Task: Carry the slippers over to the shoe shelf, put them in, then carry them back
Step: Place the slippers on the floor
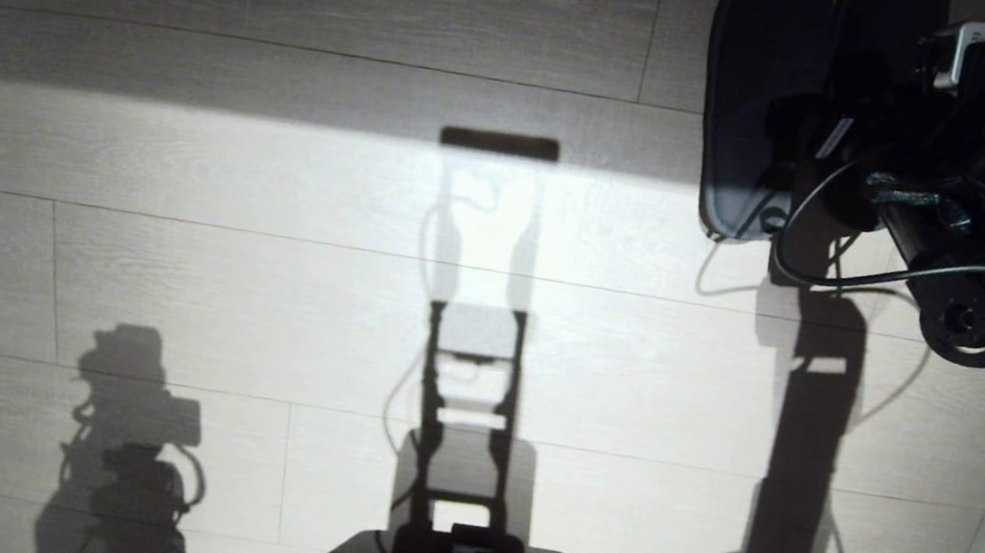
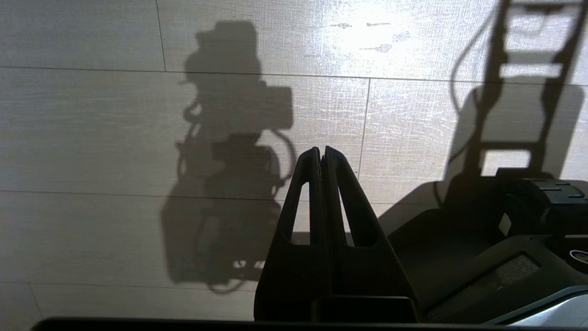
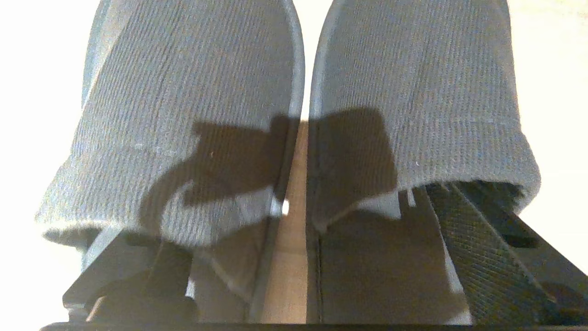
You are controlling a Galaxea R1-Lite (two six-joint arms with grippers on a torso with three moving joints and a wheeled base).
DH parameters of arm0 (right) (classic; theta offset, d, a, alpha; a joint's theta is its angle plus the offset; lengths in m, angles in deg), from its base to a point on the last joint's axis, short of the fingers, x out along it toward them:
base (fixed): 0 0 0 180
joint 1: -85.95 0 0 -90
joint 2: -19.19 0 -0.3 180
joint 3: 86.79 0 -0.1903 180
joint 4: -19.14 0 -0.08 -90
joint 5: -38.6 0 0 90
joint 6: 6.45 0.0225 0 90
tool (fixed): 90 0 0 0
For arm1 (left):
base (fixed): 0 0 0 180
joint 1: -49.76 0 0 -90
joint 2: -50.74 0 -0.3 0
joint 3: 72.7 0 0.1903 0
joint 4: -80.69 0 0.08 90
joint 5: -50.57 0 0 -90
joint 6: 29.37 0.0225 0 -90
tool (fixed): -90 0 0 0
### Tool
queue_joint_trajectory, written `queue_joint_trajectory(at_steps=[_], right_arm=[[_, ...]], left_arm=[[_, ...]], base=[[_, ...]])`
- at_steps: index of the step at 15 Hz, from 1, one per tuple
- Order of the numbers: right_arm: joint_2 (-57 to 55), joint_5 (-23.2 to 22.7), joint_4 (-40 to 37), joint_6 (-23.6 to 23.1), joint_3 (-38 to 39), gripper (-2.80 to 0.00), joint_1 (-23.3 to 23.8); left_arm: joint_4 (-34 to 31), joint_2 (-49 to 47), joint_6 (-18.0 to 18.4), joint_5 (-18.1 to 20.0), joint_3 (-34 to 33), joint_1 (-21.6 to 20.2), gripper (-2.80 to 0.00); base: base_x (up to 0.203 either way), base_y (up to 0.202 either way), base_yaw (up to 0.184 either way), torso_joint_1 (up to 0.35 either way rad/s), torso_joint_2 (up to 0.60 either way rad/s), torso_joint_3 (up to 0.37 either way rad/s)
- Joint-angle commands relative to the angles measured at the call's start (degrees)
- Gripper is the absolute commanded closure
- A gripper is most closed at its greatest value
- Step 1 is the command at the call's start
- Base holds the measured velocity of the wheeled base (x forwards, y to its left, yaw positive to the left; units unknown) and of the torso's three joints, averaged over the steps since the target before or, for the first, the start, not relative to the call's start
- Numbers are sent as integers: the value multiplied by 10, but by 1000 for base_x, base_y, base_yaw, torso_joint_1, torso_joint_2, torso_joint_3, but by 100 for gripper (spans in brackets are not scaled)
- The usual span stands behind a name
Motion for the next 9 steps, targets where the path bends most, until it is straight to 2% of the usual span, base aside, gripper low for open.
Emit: queue_joint_trajectory(at_steps=[1, 5, 9], right_arm=[[42, 0, -22, -1, 20, -280, 0], [57, -3, -35, 0, 33, -280, 0], [100, 0, -83, -1, 53, -280, 0]], left_arm=[[0, 0, 0, 0, 0, 0, 0], [0, 0, 0, 0, 0, 0, 0], [0, 0, 0, 0, 0, 0, 0]], base=[[0, 0, 0, 0, 0, 0], [0, 0, 0, 0, 0, 0], [0, 0, 0, 0, 0, 0]])
